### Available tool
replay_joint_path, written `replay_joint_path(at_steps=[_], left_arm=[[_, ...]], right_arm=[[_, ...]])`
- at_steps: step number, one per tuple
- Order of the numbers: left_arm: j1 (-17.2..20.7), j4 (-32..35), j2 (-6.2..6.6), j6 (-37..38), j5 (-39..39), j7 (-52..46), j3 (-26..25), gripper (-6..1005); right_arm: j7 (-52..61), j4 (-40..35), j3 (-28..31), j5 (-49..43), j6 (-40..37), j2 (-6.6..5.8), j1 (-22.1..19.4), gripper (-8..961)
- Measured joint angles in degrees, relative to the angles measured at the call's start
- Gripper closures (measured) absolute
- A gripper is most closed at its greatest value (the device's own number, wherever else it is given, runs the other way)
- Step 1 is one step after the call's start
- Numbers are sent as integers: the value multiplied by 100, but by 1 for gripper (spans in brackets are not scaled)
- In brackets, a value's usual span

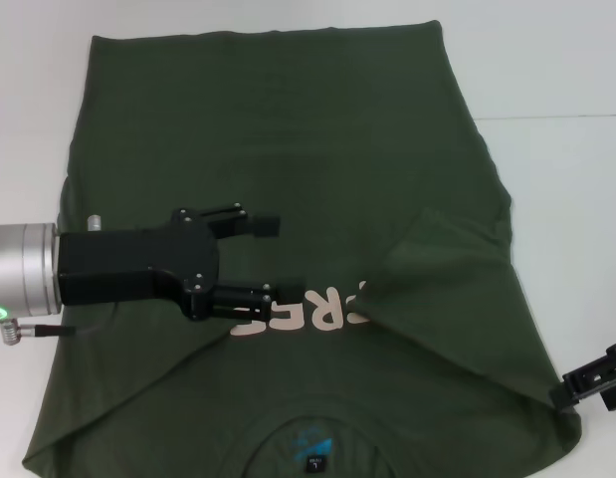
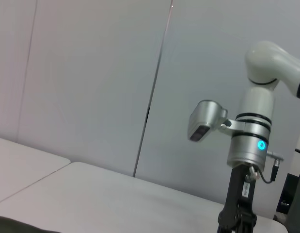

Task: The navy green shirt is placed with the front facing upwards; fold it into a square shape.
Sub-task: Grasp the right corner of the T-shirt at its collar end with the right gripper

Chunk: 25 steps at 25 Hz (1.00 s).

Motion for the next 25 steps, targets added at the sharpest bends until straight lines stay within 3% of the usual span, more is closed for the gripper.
replay_joint_path(at_steps=[7, 13, 25], left_arm=[[45, -6, -56, -15, -72, 52, 3, 62], [49, -18, -60, -28, -78, 59, 2, 62], [19, -8, -61, -41, -82, 56, 17, 63]], right_arm=[[-70, 383, -114, -307, 265, 61, 95, 39], [-98, 714, -224, -312, 547, 14, 96, 38], [-127, 768, -222, -313, 718, 44, 160, 70]])
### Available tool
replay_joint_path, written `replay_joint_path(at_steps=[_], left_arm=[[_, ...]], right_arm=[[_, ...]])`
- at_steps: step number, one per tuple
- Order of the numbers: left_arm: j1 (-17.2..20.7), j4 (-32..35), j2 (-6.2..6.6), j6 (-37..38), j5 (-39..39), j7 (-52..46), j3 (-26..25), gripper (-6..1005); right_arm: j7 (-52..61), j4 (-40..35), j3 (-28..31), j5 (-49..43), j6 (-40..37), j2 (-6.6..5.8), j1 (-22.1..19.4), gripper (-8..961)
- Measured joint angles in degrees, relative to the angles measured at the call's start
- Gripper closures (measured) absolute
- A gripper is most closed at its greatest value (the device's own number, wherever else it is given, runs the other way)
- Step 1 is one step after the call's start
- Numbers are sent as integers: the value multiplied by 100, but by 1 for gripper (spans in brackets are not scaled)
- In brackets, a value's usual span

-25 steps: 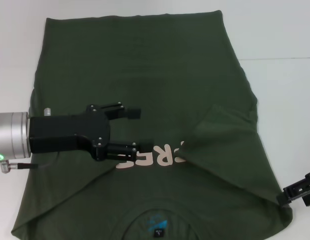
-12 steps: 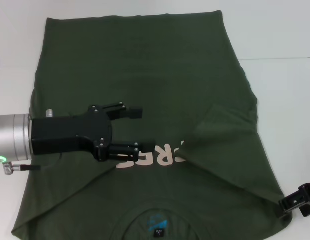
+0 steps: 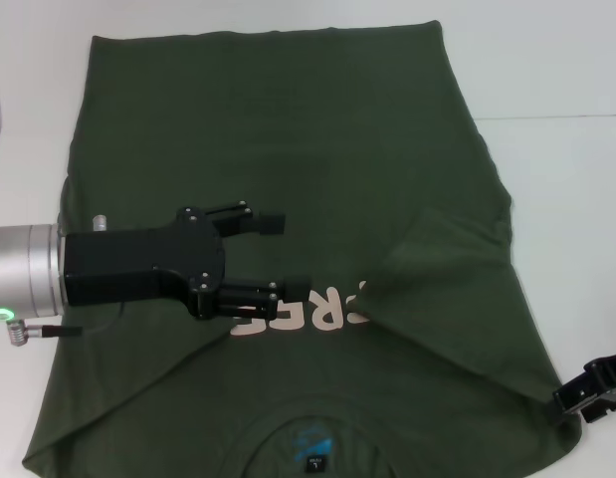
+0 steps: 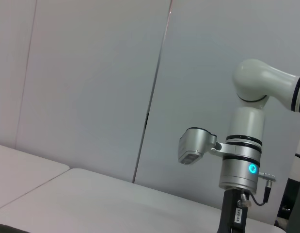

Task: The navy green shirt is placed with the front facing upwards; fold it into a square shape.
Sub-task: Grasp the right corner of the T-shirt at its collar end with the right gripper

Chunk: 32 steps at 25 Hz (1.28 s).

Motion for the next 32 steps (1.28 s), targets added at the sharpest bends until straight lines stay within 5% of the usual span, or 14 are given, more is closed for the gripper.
replay_joint_path(at_steps=[6, 23, 25, 32], left_arm=[[14, -9, 0, 0, 0, 1, 3, 63], [38, 0, 0, 41, 4, 3, 3, 64], [38, 0, 0, 42, 4, 3, 3, 64], [38, 8, 0, 28, 4, 3, 2, 64]], right_arm=[[46, 13, -61, -3, 6, 9, 38, 295], [56, 199, -223, -12, 162, 14, 49, 411], [57, 207, -223, -18, 164, 18, 39, 629], [40, 210, -224, -158, 198, 39, 30, 779]])
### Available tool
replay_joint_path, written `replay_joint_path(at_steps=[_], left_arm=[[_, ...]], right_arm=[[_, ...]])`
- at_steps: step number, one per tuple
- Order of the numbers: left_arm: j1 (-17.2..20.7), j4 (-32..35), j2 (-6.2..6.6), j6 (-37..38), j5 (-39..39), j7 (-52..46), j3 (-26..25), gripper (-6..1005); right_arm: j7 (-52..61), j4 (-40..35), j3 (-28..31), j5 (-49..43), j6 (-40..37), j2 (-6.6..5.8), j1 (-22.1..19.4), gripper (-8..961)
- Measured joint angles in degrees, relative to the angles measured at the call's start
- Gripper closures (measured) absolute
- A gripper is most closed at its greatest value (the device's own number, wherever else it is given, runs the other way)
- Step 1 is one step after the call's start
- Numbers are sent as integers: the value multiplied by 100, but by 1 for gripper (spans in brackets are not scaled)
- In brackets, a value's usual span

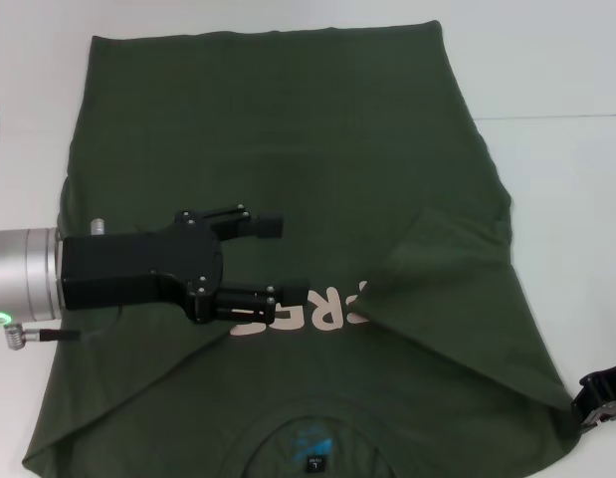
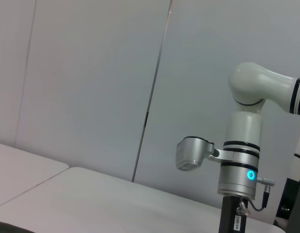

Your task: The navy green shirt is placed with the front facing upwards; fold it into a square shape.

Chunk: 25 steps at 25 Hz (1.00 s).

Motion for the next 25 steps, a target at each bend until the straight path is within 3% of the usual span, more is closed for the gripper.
replay_joint_path(at_steps=[4, 13, 18, 25], left_arm=[[0, 1, 0, -15, 0, 0, -1, 64], [54, 80, 52, -21, 0, -602, -73, 65], [334, 703, 53, -94, 37, -1904, -67, 65], [793, 2085, 117, 35, 652, -4735, -158, 65]], right_arm=[[-29, 5, -5, -12, 17, 5, -7, 865], [-411, -100, 59, 7, 60, -18, -136, 916], [-659, -198, 89, 39, 147, -54, -194, 915], [-866, -213, 110, 47, 307, -39, -121, 914]])
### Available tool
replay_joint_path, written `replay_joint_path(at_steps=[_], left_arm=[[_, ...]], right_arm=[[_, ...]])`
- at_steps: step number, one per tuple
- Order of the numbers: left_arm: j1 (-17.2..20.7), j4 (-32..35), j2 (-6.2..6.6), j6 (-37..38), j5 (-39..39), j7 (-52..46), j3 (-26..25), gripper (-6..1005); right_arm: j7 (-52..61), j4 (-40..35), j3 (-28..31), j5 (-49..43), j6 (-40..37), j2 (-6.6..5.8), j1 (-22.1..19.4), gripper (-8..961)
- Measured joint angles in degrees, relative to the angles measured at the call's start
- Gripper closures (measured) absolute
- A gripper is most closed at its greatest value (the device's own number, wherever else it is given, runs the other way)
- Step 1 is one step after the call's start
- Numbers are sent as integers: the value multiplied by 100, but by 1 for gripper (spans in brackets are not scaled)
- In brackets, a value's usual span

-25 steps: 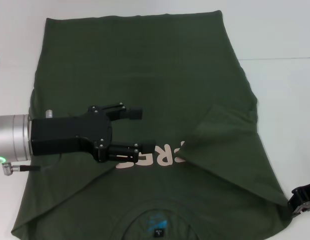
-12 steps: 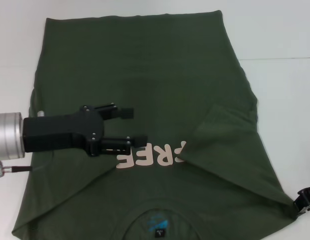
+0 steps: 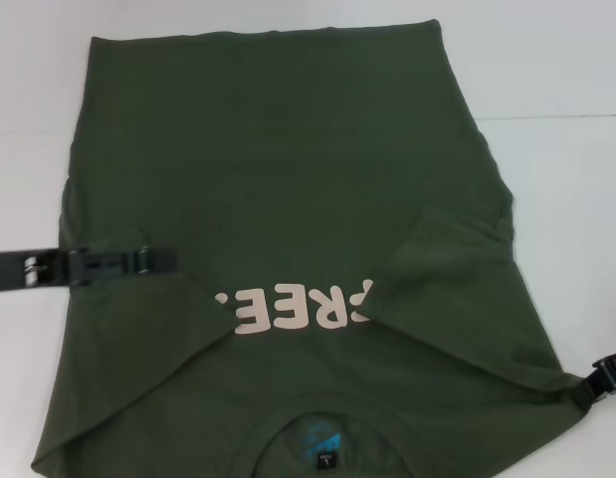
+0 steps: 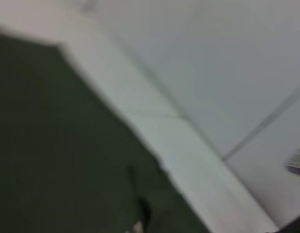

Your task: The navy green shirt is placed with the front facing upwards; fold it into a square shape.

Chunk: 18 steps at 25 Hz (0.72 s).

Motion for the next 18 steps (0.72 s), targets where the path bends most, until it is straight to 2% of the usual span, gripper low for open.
replay_joint_path(at_steps=[3, 9, 11, 15, 18], left_arm=[[47, 260, 52, 298, 352, -611, -206, 71], [-129, -32, 342, 917, 808, -1212, -1213, 83], [-154, -1, 411, 975, 1096, -1287, -1373, 86], [-177, 223, 443, 995, 2005, -1502, -1378, 94], [-205, 238, 431, 1032, 2643, -1675, -1196, 100]], right_arm=[[-50, -17, -20, 3, -1, 26, 65, 915], [-255, -11, -13, 5, 152, 68, 140, 915], [-300, -6, -12, 8, 184, 92, 149, 916], [-405, 39, -32, 11, 187, 143, 193, 916], [-488, 64, -30, 15, 194, 188, 236, 916]])
